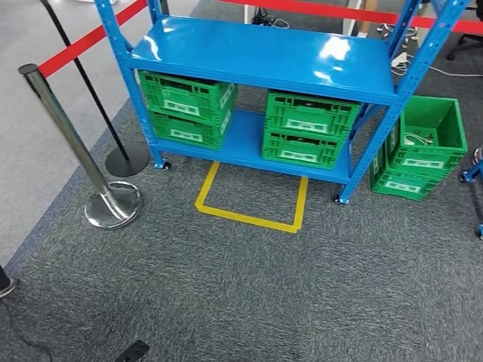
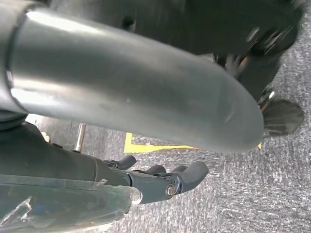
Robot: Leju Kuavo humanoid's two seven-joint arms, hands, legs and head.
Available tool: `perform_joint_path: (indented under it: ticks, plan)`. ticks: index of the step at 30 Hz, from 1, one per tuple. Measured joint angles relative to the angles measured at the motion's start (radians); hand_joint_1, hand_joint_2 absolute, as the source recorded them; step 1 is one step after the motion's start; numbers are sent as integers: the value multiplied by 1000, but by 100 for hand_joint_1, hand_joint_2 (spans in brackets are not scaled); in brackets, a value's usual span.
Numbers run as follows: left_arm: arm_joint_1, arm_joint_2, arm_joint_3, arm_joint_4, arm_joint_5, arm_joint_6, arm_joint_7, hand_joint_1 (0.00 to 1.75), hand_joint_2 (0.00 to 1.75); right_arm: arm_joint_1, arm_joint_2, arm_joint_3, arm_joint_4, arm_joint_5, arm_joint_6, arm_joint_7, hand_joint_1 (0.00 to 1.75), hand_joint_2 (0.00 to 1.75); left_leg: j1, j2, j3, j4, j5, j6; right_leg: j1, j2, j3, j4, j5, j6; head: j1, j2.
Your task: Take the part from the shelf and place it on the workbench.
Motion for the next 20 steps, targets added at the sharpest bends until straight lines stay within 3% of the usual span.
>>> perform_joint_path:
  ticks: [2, 4, 6, 8, 10, 11, 12, 13, 15, 16, 18, 20]
  plan:
    - [0, 0, 0, 0, -4, -1, 0, 0, 0, -4, 0, -3, 0, -9, -1, 3, 0, 0, -5, 14, 4, 1, -4, -11, 5, -20, 41, -74, 18, -11, -3, 0]
    - [0, 1, -1, 0, -8, -2, 0, 0, 0, -4, 0, -8, 1, -13, 0, 4, 0, 0, -6, 28, 8, -1, -4, -22, 7, -5, 43, -81, 19, -24, -6, 0]
    - [-1, 0, -2, 0, -11, -2, 0, 0, 0, -1, 0, -11, 1, -15, 0, 6, 0, 0, -3, 17, 6, 11, -18, -34, 4, 12, 44, -86, 24, -37, -8, 0]
    - [0, -1, -4, 0, -12, -2, 0, 0, 0, -3, 0, -14, 1, -21, -1, 7, 0, 0, 0, -20, -29, 90, -67, -42, -1, 29, 46, -91, 29, -46, -10, 0]
    - [6, -1, -4, 0, -10, -3, 0, 0, 0, -5, 0, -19, 1, -30, 0, 8, 0, 0, 1, -43, -95, 224, -126, -46, -2, 48, 46, -91, 29, -50, -11, 0]
    - [8, 0, -4, 0, -10, -4, 0, 0, 0, -5, 0, -22, 1, -33, 1, 9, 0, 0, 1, -47, -121, 271, -137, -46, -2, 59, 46, -91, 29, -50, -11, 0]
    - [10, 0, -4, 0, -10, -5, 0, 0, 0, -3, 0, -24, 1, -35, 1, 10, 0, 0, 1, -48, -132, 284, -128, -46, -2, 69, 46, -91, 28, -50, -11, 0]
    - [11, 0, -4, 0, -11, -6, -1, 0, 0, -2, 0, -26, 1, -36, 1, 11, 0, 0, 2, -50, -124, 259, -101, -45, -3, 78, 47, -91, 28, -50, -11, 0]
    - [9, 0, -4, 0, -15, -5, -2, 0, 0, -2, 1, -29, 1, -36, 1, 12, 0, 0, 5, -65, -69, 134, -25, -44, -4, 95, 49, -90, 28, -45, -12, 0]
    - [8, -1, -4, 0, -17, -4, -3, 0, 0, -2, 1, -29, 1, -36, 1, 13, 0, 0, 8, -76, -41, 70, -3, -42, -2, 103, 47, -88, 27, -40, -13, 0]
    - [7, -3, -4, 0, -18, -1, -3, 0, 0, -3, 1, -31, 1, -37, 0, 13, 0, 0, 10, -93, -13, 6, 8, -36, 0, 114, 43, -87, 27, -27, -14, 0]
    - [7, -6, -4, 0, -18, 1, -3, 0, 0, -2, 1, -33, 1, -37, 0, 13, 0, 0, 8, -90, -13, 2, 7, -27, -1, 119, 39, -90, 30, -18, -14, 0]
